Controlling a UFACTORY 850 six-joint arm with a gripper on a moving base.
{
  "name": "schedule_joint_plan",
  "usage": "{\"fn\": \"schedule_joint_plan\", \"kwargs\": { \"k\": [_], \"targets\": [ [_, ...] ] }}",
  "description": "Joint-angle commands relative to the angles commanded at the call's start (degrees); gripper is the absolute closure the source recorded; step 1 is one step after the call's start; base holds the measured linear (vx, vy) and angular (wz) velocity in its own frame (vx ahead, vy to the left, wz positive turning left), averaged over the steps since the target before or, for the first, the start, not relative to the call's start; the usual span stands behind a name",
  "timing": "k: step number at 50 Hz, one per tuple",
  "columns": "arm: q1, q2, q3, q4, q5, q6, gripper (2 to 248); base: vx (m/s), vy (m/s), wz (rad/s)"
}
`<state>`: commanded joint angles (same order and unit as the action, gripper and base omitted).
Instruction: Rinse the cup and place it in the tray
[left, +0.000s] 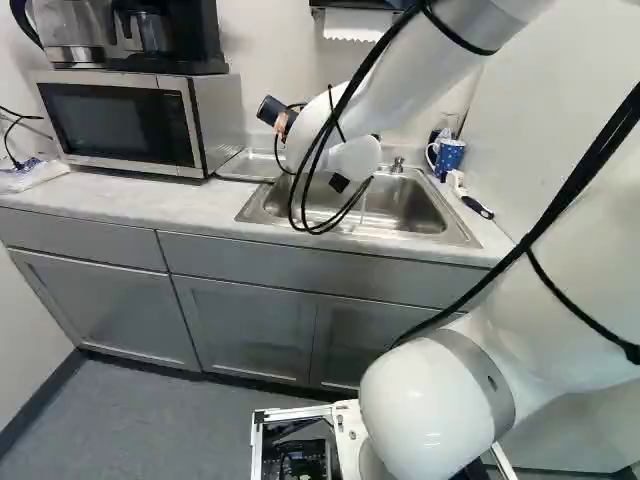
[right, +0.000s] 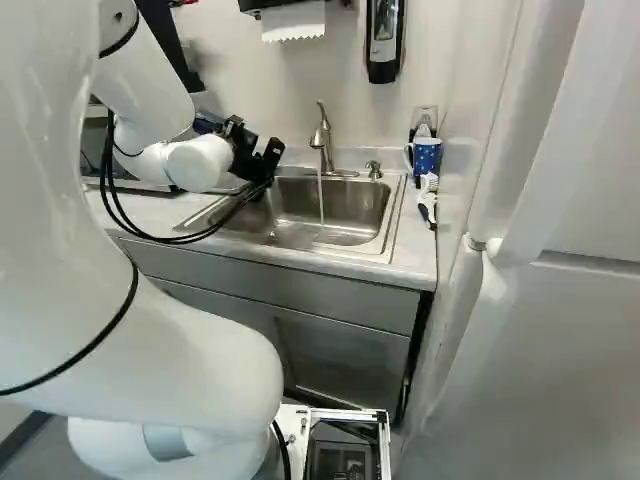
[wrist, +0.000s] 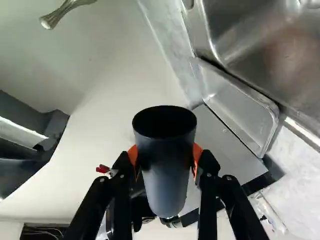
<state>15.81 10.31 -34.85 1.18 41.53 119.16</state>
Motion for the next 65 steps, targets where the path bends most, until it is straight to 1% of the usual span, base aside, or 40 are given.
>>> {"fn": "schedule_joint_plan", "kwargs": {
  "k": [65],
  "targets": [
    [0.0,0.0,0.0,0.0,0.0,-39.1,128,0.000,0.000,0.000]
  ]
}}
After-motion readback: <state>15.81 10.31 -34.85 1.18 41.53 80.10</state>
